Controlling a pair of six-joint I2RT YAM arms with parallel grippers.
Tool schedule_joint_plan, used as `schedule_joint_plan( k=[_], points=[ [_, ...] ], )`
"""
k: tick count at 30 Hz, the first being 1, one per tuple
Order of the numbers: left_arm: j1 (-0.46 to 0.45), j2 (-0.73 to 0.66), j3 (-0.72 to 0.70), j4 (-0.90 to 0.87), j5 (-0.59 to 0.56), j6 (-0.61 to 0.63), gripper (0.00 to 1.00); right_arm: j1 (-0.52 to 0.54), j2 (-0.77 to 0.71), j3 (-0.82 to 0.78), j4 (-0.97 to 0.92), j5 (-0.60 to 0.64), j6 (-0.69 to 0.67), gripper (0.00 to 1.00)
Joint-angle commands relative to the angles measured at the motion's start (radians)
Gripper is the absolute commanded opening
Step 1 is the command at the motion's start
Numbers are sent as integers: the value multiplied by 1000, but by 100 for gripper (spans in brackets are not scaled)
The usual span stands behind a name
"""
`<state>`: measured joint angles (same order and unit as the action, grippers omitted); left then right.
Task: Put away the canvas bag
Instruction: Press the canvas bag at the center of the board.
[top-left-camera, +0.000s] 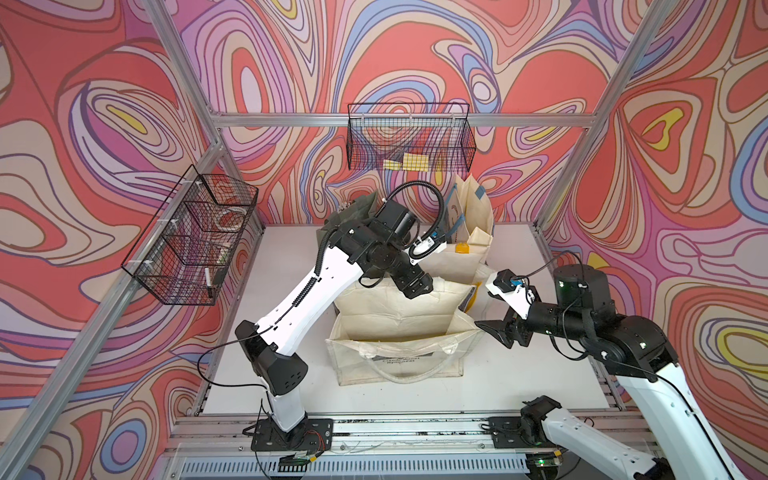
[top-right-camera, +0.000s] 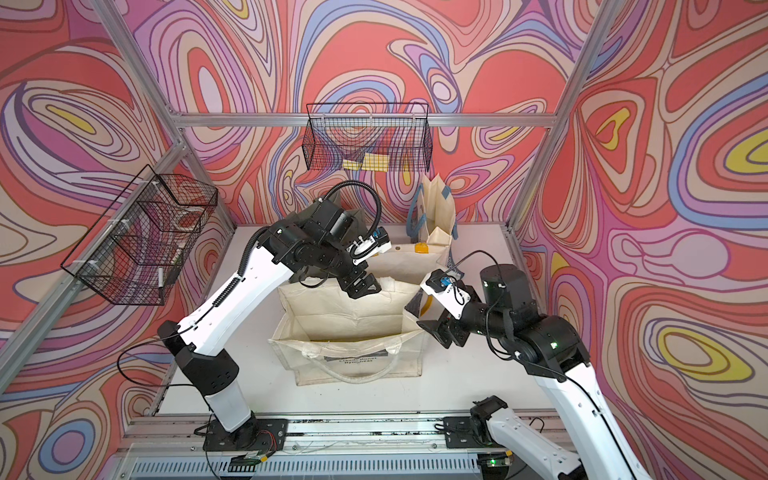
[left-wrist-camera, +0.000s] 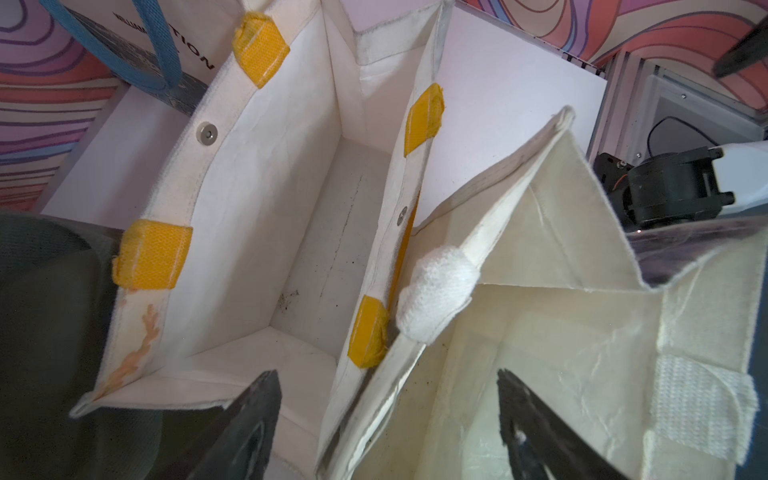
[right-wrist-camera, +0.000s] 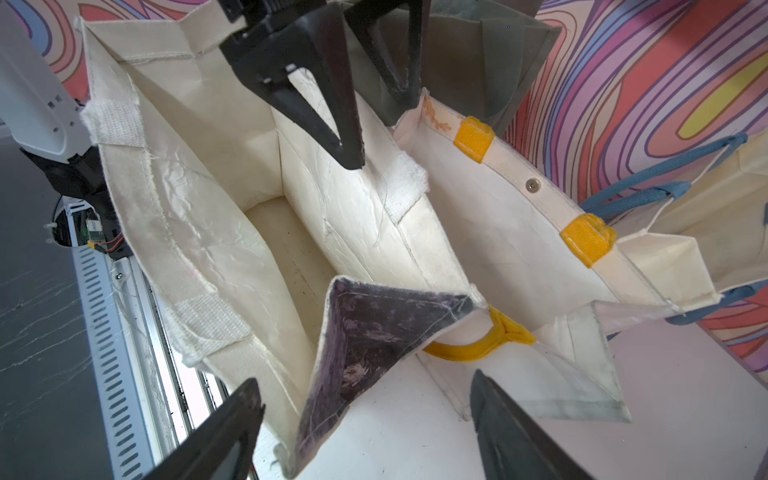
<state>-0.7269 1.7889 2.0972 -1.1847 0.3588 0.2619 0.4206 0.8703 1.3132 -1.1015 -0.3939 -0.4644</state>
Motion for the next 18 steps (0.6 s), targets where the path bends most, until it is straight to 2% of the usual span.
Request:
schedule_joint_plan(
  k=[1,5,7,14,15,18],
  points=[
    [12,11,-16,-40,87,22,81,6,3,16,-15,-37,-76,83],
    [12,10,-37,-40,121,18,67,7,18,43,-25,-52,-121,83],
    [12,5,-45,-41,135,17,55,6,24,56,-31,-66,-136,83],
    [12,-36,-121,-18,121,3,5,7,26,57,-64,-108,-227,79],
    [12,-46,-132,-8,118,-6,1,7,26,57,-77,-106,-262,78],
    [12,-89,-175,45,95,-37,0,36,36,68,-86,-83,-302,73]
  ],
)
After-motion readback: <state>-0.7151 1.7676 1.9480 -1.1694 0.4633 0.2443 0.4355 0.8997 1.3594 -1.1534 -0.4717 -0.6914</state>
